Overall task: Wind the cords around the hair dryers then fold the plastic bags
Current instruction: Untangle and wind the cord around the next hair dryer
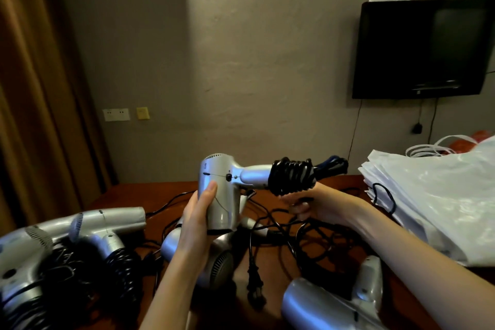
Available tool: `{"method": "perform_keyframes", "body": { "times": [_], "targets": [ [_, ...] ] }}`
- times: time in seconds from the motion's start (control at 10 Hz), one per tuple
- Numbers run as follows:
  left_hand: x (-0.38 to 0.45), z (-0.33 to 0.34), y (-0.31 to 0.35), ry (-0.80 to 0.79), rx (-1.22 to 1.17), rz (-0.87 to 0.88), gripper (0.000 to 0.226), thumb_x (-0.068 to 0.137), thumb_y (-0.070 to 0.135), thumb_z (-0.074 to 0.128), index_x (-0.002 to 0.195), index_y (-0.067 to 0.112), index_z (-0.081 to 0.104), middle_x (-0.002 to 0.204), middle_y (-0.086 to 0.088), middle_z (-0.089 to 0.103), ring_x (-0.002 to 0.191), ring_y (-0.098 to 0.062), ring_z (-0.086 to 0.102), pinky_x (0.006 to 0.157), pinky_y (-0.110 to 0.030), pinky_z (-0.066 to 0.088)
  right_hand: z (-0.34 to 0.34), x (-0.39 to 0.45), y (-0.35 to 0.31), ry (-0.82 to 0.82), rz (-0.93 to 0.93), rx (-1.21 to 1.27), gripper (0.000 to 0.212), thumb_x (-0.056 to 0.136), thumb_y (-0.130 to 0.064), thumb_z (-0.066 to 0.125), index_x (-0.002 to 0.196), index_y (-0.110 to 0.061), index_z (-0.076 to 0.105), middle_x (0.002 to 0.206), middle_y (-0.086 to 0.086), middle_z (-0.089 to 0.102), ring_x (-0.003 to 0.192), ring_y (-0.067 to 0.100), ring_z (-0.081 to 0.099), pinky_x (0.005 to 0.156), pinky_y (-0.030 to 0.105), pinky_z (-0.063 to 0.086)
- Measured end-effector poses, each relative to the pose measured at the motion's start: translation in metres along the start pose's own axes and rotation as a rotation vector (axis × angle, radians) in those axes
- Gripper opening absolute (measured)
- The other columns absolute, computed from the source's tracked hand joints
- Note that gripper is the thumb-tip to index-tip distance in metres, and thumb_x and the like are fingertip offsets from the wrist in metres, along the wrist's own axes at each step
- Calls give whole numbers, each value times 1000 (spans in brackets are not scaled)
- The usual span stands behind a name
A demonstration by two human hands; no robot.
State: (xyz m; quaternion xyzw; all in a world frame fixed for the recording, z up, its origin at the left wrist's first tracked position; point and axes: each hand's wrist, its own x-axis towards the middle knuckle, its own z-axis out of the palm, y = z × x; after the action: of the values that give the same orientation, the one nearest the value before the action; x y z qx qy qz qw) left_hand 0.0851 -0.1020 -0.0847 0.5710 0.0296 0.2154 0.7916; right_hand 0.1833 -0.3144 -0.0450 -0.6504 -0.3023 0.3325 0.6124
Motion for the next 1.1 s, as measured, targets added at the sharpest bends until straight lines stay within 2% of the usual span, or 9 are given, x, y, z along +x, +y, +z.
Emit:
{"method": "perform_keyframes", "body": {
  "times": [0.1,0.2,0.3,0.4,0.5,0.7,0.8,0.9,1.1],
  "targets": [
    [0,-1,0,-16,45,13,75,64,59,67,118,6,65,95,-15,72,79,-25,68,78,-45,50,0,-2,-14,148,-94,-223,33,69,-25,69,90,-15,45,75,-5,43,57,3,40,55,21,33],
    [0,-6,2,-13,85,26,76,62,62,67,117,9,64,97,-18,71,81,-32,66,73,-43,51,17,-10,-52,373,-61,648,41,102,-29,34,96,10,45,96,15,48,94,13,55,86,18,42],
    [1,-8,1,-4,135,62,73,62,62,68,116,13,64,105,-23,69,85,-37,65,75,-48,50,1,-4,-39,333,-6,-430,38,97,-1,44,63,2,60,56,12,52,56,11,64,55,14,40],
    [2,-5,0,-1,171,90,70,62,61,70,111,12,64,106,-28,66,85,-33,64,80,-54,49,-4,5,-52,196,21,-683,19,76,-5,56,61,-10,47,58,1,36,59,21,37,56,32,24],
    [1,-4,-1,-2,223,114,69,60,62,69,107,13,64,102,-22,69,84,-27,66,80,-51,50,-11,-4,-65,137,54,-675,34,79,7,51,62,-18,35,57,-4,34,52,14,30,48,29,24],
    [-4,3,-2,-6,313,203,69,55,64,65,104,15,63,87,1,70,74,-4,67,60,-16,49,-2,-13,-77,124,45,-554,28,64,-1,54,79,-13,34,72,6,35,55,16,40,56,33,31],
    [-5,5,-2,-23,333,213,68,56,64,64,105,17,63,87,2,70,76,-4,67,61,-18,49,0,-13,-77,106,-35,-753,29,89,2,59,84,-12,34,78,4,53,66,15,56,64,28,45],
    [-5,6,-5,-3,364,218,65,58,67,64,105,22,63,91,5,72,83,-8,69,68,-24,49,10,-9,-77,162,-129,-879,25,92,-4,57,84,-12,35,81,2,55,71,14,59,67,25,46],
    [-1,1,-7,84,401,211,64,59,72,62,105,27,63,95,2,72,88,-14,70,77,-36,56,24,-9,-75,188,-209,-723,7,94,-7,45,91,-10,51,87,7,61,71,13,60,58,19,43]
  ]
}}
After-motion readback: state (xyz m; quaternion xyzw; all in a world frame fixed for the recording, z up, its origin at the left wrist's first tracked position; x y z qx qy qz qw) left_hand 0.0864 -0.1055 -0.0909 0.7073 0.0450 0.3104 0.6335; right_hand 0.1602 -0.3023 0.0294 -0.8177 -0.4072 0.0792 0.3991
